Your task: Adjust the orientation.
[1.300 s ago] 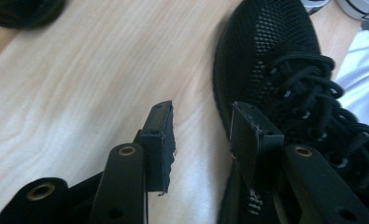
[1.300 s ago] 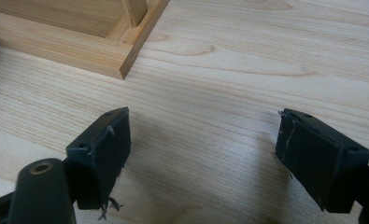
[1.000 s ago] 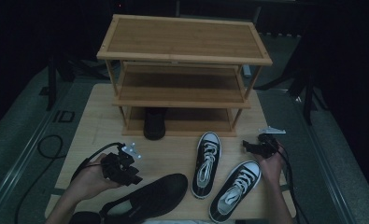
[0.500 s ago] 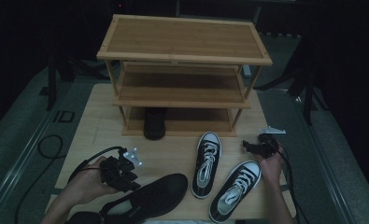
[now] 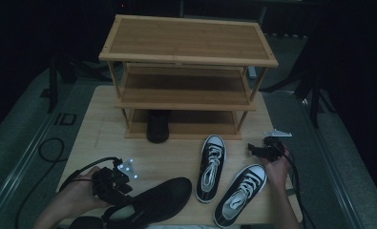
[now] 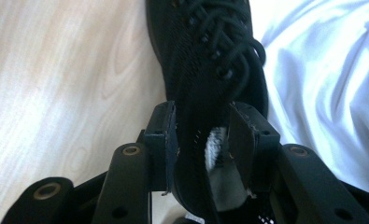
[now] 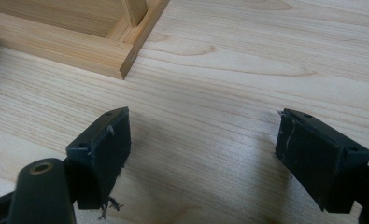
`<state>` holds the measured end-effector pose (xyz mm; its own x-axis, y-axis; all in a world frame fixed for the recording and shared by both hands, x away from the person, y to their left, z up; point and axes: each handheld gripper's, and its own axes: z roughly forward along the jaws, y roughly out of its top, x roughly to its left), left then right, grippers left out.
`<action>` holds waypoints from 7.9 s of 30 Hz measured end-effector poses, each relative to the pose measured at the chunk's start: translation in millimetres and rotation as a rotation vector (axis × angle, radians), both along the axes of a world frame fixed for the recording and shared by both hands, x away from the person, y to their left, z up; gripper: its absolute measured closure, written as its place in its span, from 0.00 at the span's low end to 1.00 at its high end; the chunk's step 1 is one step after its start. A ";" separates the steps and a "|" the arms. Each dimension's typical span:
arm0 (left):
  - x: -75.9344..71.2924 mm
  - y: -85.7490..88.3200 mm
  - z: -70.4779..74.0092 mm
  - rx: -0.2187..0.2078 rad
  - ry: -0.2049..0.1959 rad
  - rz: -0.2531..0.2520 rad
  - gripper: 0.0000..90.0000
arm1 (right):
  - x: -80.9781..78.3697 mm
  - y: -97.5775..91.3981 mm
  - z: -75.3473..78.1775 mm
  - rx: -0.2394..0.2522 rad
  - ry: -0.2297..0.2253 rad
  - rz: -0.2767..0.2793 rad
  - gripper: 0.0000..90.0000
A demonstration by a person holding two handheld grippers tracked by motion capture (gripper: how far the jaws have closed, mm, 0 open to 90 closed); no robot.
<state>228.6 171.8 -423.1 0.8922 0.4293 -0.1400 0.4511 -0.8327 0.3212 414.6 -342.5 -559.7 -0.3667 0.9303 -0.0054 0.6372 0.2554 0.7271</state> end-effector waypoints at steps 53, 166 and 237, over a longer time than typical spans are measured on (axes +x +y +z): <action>102.2 -25.7 -42.2 -0.003 0.016 0.357 0.98 | 0.0 0.0 0.0 0.001 0.000 0.000 0.20; 36.3 -62.7 -104.6 -0.173 0.028 0.174 1.00 | -0.1 0.1 0.1 -0.001 0.000 0.005 0.20; 119.0 -131.5 -21.1 -0.014 -0.186 0.315 0.96 | 0.0 0.0 0.0 0.003 0.000 0.008 0.20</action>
